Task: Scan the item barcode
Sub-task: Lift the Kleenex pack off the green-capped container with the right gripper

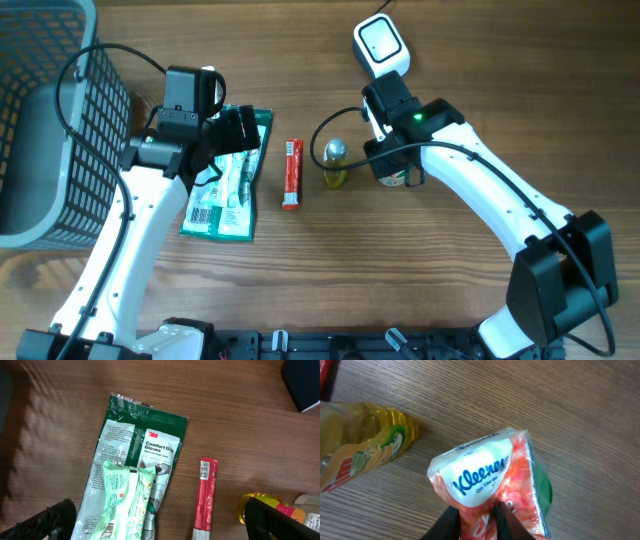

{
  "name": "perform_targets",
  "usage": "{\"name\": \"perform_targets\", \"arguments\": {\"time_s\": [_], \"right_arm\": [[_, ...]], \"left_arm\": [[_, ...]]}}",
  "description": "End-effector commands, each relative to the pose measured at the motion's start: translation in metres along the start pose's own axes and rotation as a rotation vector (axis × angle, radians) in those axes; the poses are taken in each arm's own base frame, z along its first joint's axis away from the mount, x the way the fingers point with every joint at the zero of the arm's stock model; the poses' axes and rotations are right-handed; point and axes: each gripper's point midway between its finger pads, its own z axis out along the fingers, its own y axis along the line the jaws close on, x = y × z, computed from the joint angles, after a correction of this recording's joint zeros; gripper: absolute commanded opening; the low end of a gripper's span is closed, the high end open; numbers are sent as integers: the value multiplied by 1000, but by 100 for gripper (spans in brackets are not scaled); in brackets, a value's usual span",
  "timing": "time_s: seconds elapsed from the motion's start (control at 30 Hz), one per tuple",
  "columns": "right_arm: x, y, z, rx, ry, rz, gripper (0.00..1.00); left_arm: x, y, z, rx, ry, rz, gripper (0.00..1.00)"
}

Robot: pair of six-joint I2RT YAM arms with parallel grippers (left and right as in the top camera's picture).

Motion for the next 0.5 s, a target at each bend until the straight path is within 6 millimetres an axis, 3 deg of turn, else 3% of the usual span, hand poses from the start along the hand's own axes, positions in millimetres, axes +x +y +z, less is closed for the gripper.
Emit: {"name": "perform_targets", "arguments": {"time_s": [0.0, 0.47], "right_arm": [[12, -10, 18, 65, 64, 2, 22], [7, -21, 17, 127, 43, 1, 22]], "left_arm": [[-1, 1, 0, 4, -1, -5, 100], [-2, 1, 0, 4, -1, -5, 100]]}}
